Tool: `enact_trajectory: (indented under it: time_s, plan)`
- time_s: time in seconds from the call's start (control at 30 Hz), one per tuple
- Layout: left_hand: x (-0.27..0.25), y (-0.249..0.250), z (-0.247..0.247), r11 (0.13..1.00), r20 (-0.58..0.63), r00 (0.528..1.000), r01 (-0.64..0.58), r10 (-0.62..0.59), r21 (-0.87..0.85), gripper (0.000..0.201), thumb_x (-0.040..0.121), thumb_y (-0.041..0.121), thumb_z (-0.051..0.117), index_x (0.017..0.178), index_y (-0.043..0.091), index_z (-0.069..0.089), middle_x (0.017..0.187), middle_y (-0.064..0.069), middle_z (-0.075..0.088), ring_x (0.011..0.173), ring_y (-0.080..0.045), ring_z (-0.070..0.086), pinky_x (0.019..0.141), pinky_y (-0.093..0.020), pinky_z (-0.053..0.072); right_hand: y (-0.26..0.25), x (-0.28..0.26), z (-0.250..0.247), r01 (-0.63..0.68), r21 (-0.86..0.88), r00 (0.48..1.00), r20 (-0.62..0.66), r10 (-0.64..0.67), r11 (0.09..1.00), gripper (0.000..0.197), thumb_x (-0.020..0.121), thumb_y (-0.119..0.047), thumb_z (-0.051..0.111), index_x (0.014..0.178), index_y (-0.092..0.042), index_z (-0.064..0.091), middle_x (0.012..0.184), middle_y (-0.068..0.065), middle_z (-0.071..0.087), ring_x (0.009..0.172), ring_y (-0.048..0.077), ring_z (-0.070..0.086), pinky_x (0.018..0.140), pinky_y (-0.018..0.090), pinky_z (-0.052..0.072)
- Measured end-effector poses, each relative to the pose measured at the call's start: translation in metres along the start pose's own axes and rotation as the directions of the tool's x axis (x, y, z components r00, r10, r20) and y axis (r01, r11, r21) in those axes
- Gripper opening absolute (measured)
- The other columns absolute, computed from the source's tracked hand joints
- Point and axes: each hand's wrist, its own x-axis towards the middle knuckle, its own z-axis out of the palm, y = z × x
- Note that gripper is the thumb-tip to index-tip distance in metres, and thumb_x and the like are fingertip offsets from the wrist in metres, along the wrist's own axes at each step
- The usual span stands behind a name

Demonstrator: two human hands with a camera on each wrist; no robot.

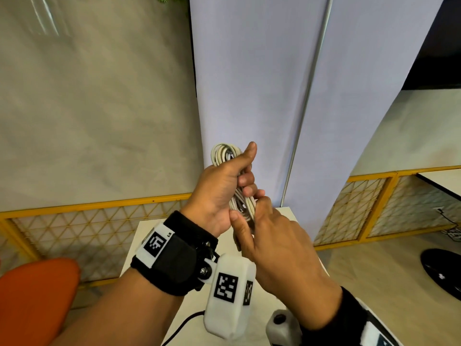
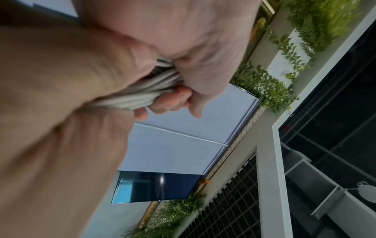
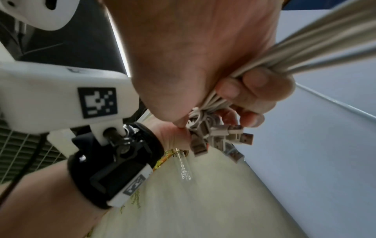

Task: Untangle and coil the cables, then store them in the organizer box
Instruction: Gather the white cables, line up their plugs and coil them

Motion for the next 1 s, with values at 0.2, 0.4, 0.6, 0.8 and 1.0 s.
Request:
enact_trajectory:
  time_s: [0.2, 0.4, 0.6, 0.8, 1.0]
  plan:
    - [-0.002, -0.002, 0.006, 0.996, 0.008, 0.996, -0.086, 0.086, 0.039, 0.045, 0.085, 0.016, 0.073, 0.052, 0.017, 0.042, 0.044, 0.003, 0.025, 0.039, -0.013, 0.024, 0.046, -0.027, 0.038, 0.006, 0.003, -0.008, -0.158, 0.296, 0.987, 0.038, 0.153, 0.942, 0.04, 0.08, -0.057, 0.05, 0.106, -0.029, 0.038, 0.104, -0.01, 0.047, 0.09, 0.014, 0.055, 0.077, 0.039, 0.051]
    - [-0.005, -0.014, 0.015, 0.988, 0.018, 0.993, -0.116, 0.115, 0.097, 0.046, 0.085, 0.008, 0.068, 0.05, 0.017, 0.04, 0.042, 0.001, 0.026, 0.037, -0.013, 0.022, 0.049, -0.03, 0.024, 0.011, 0.021, -0.018, -0.125, 0.482, 0.991, 0.097, 0.089, 0.867, 0.051, 0.066, -0.025, 0.08, 0.106, -0.027, 0.049, 0.095, -0.01, 0.062, 0.086, 0.006, 0.064, 0.073, 0.03, 0.058]
    - [-0.007, -0.013, 0.013, 0.973, 0.115, 0.98, -0.177, 0.161, 0.146, 0.042, 0.086, 0.02, 0.073, 0.05, 0.017, 0.051, 0.051, -0.006, 0.049, 0.052, -0.018, 0.051, 0.061, -0.03, 0.046, 0.009, 0.031, -0.026, -0.255, 0.724, 0.963, 0.251, 0.099, 0.641, 0.019, 0.064, 0.012, 0.06, 0.074, -0.004, 0.058, 0.051, 0.01, 0.057, 0.043, 0.019, 0.053, 0.046, 0.029, 0.043]
    - [-0.006, 0.006, 0.004, 0.972, 0.294, 0.938, -0.22, 0.186, 0.084, 0.019, 0.081, 0.015, 0.076, 0.099, 0.014, 0.069, 0.065, -0.007, 0.062, 0.062, -0.022, 0.063, 0.067, -0.033, 0.053, 0.001, 0.027, -0.022, -0.261, 0.779, 0.947, 0.323, -0.008, 0.571, 0.012, 0.074, 0.006, 0.066, 0.064, 0.006, 0.06, 0.053, 0.014, 0.056, 0.048, 0.024, 0.048, 0.051, 0.029, 0.04]
    - [-0.006, 0.014, 0.003, 0.998, 0.272, 0.96, -0.056, 0.06, -0.022, 0.035, 0.085, 0.03, 0.073, 0.067, 0.017, 0.047, 0.051, 0.003, 0.033, 0.038, -0.01, 0.031, 0.044, -0.023, 0.035, -0.004, 0.029, -0.017, -0.283, 0.76, 0.927, 0.374, -0.038, 0.585, 0.025, 0.077, -0.003, 0.069, 0.056, -0.005, 0.057, 0.054, 0.018, 0.054, 0.049, 0.027, 0.044, 0.051, 0.029, 0.035]
